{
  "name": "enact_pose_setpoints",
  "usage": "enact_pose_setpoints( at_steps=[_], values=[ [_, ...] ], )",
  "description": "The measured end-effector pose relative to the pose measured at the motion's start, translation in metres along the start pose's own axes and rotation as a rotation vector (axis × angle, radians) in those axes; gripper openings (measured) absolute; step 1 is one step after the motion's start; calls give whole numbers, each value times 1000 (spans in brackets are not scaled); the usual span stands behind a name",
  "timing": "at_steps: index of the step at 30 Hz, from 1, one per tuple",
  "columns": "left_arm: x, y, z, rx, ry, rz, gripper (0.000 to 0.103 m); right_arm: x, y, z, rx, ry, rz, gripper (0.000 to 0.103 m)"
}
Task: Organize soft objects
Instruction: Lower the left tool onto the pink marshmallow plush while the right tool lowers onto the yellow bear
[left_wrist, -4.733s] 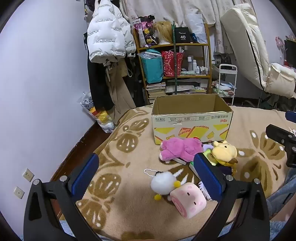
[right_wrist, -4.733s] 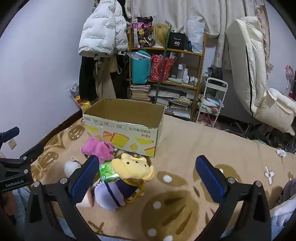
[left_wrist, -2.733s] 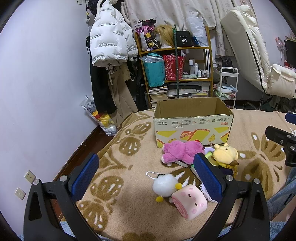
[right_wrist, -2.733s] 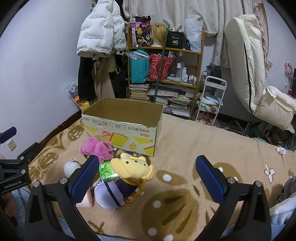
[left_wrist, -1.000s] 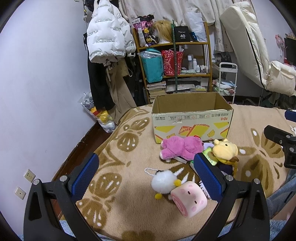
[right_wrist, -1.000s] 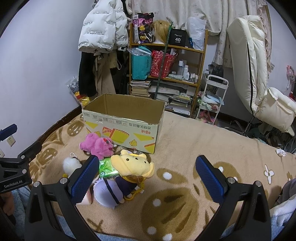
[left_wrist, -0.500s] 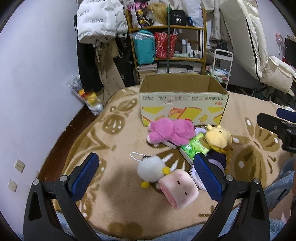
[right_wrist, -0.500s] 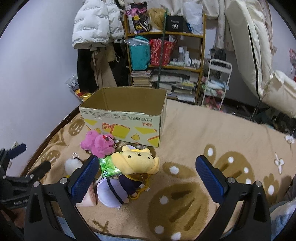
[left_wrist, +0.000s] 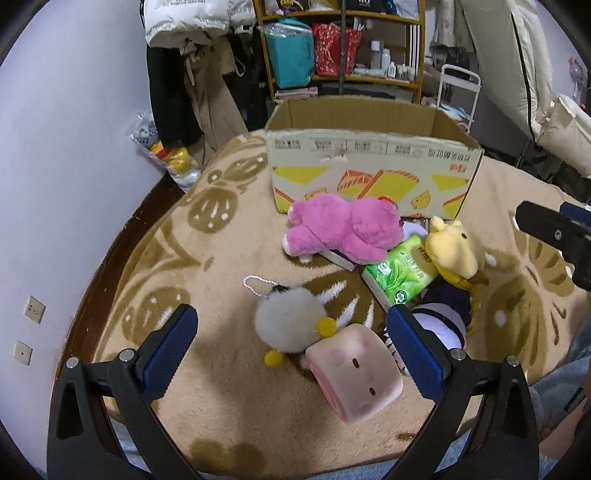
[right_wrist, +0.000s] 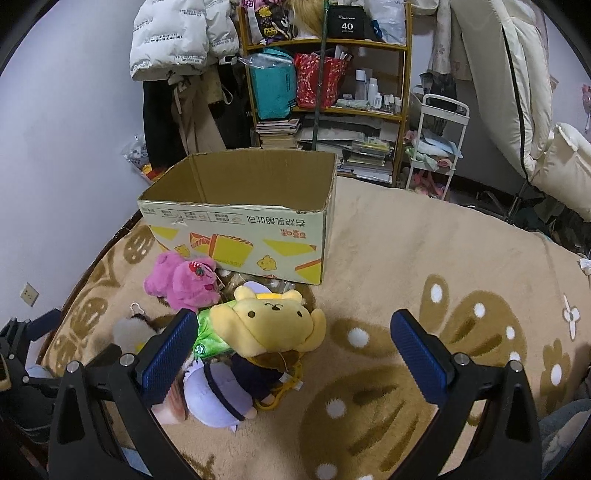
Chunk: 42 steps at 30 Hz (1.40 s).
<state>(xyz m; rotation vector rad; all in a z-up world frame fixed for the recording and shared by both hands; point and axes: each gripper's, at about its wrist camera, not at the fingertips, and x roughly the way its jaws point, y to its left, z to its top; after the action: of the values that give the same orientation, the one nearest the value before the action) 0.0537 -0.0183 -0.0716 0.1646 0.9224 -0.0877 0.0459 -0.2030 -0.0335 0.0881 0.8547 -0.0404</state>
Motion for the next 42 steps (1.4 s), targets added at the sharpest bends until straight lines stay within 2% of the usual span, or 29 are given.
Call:
enact_pose_setpoints(
  at_steps=[5,20,27,32,35,37,38,39,42],
  values=[
    [16,-5,-5,6,60,-17,101,16,7,2,-29,15,-8,103],
    [41,-29,-20,81,180,-70,101,81,25,-6,-77,177,-4,103],
    [53,-35,-27,102,244,-79,101,92,24,-9,-61,218,-2,103],
    [57,-33,-28,91,262,-88,100,98,21,-11,-47,243,27,98],
    [58,-31,-30,71,276,-121,90,100,21,-12,-50,248,35,94],
    [59,-31,-31,62,289,-151,82,102,21,-13,-43,259,56,84],
    [60,-31,-31,59,295,-176,70,103,20,-14,-40,266,61,83],
    [60,-32,-31,62,299,-193,65,103,20,-15,-41,267,60,83],
    [57,-34,-31,74,288,-197,58,103,22,-15,-53,269,62,78]
  ],
)
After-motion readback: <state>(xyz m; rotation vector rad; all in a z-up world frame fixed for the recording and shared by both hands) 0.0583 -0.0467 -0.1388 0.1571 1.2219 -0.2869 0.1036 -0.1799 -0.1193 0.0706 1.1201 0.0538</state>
